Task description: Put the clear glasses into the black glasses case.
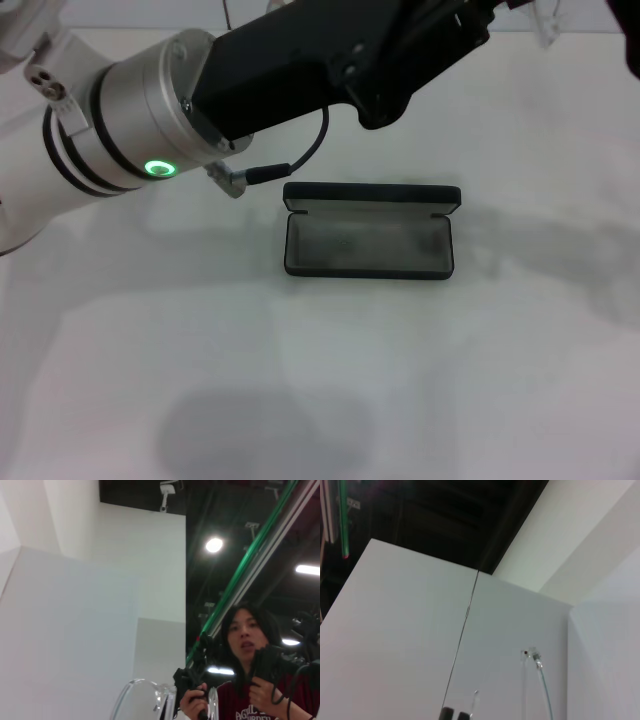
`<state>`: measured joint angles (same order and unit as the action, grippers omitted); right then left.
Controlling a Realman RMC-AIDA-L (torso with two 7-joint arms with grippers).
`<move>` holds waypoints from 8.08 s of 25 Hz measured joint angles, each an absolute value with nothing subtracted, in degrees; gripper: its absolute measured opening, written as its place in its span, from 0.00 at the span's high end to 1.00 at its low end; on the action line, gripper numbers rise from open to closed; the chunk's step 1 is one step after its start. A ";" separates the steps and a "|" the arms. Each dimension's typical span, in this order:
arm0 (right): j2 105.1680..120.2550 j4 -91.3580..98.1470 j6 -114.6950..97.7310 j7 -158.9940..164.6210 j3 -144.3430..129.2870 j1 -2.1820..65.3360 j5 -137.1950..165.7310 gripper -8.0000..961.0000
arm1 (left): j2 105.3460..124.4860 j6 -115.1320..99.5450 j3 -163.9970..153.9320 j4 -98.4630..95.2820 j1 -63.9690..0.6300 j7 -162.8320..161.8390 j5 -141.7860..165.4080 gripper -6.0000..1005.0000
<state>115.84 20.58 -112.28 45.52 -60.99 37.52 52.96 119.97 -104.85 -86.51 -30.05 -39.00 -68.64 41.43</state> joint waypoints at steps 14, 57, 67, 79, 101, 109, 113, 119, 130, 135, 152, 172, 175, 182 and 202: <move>115.84 20.15 -111.07 44.75 -64.68 38.02 53.00 0.92 | 119.97 -102.86 -85.12 -28.68 -38.74 -67.66 41.05 0.91; 116.02 20.04 -109.16 44.65 -65.54 37.27 51.26 0.92 | 120.13 -104.12 -85.06 -27.66 -39.58 -67.06 42.56 0.90; 116.01 20.06 -107.19 44.65 -68.20 38.24 51.52 0.92 | 120.25 -102.30 -85.02 -27.48 -39.63 -66.97 41.45 0.90; 115.86 20.18 -106.16 44.55 -68.73 38.77 51.57 0.92 | 120.29 -100.14 -84.82 -27.42 -39.49 -66.98 41.09 0.90; 113.61 24.67 -104.99 45.81 -64.68 32.26 50.80 0.92 | 113.73 -106.19 -79.31 -27.93 -32.90 -68.47 49.29 0.90; 114.60 63.06 -95.95 69.89 -65.34 19.58 77.59 0.92 | 107.08 -106.50 -72.78 -29.69 -26.79 -73.09 57.36 0.90; 115.23 78.49 -94.21 87.56 -67.23 19.90 94.11 0.92 | 107.19 -106.52 -66.61 -31.98 -24.36 -74.18 61.97 0.90; 115.45 86.19 -93.70 105.35 -75.63 27.43 115.36 0.92 | 107.96 -106.00 -63.10 -31.88 -23.38 -74.15 64.67 0.90; 116.07 86.24 -75.08 122.36 -103.92 36.28 138.51 0.92 | 109.78 -104.32 -59.85 -30.97 -23.23 -73.08 66.36 0.90; 116.20 86.11 -68.57 128.15 -111.70 36.81 144.24 0.92 | 110.24 -104.32 -58.24 -30.86 -23.20 -73.04 67.32 0.90; 116.19 82.74 -57.83 131.42 -116.94 35.02 150.23 0.91 | 110.63 -104.33 -57.23 -30.26 -22.97 -72.81 67.34 0.89; 116.19 79.68 -52.01 130.66 -119.76 35.35 152.00 0.91 | 110.83 -104.33 -57.12 -29.58 -22.59 -71.74 67.32 0.88; 116.19 79.49 -51.95 130.02 -119.79 35.33 152.08 0.91 | 110.83 -104.33 -57.12 -29.42 -22.58 -71.63 67.32 0.88; 116.19 79.12 -51.47 129.64 -120.16 35.33 152.32 0.90 | 110.83 -104.32 -57.12 -29.42 -22.59 -71.63 67.32 0.88; 116.19 79.82 -50.08 129.73 -121.39 34.35 153.38 0.90 | 110.83 -104.33 -57.13 -29.35 -22.15 -71.63 67.28 0.87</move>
<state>116.19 79.82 -50.08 129.73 -121.39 34.35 153.38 110.83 -104.33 -57.13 -29.35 -22.15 -71.63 67.28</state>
